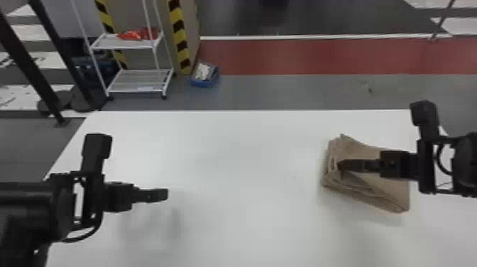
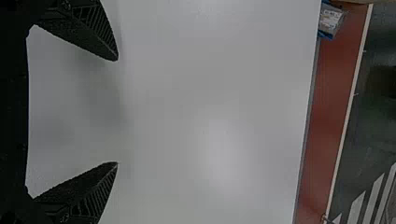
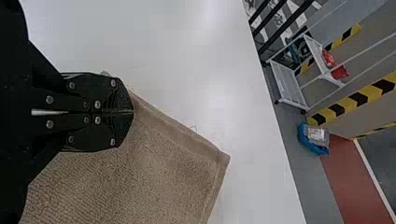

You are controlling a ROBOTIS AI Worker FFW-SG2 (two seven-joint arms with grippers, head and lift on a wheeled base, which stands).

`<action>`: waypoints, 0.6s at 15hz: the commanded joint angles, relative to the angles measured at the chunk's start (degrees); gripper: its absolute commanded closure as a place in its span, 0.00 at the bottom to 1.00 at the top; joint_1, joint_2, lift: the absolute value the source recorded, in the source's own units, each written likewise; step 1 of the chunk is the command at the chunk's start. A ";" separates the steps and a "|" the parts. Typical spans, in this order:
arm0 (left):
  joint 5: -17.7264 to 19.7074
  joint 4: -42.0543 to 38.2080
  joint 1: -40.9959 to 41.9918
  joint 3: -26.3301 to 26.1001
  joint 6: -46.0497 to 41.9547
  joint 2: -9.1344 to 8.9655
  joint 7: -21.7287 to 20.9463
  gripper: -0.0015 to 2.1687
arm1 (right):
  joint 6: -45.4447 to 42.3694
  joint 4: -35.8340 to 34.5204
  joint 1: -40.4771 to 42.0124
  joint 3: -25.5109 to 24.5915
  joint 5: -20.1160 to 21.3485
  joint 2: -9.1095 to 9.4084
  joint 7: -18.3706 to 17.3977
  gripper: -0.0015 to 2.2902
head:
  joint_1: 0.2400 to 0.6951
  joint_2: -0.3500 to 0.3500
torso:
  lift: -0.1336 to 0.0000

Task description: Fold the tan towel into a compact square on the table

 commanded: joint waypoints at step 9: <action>0.09 -0.09 0.25 0.48 -0.67 0.09 -0.09 0.04 | 4.50 -0.40 0.62 2.30 -1.83 1.86 2.63 0.98 | 1.00 0.69 | 0.07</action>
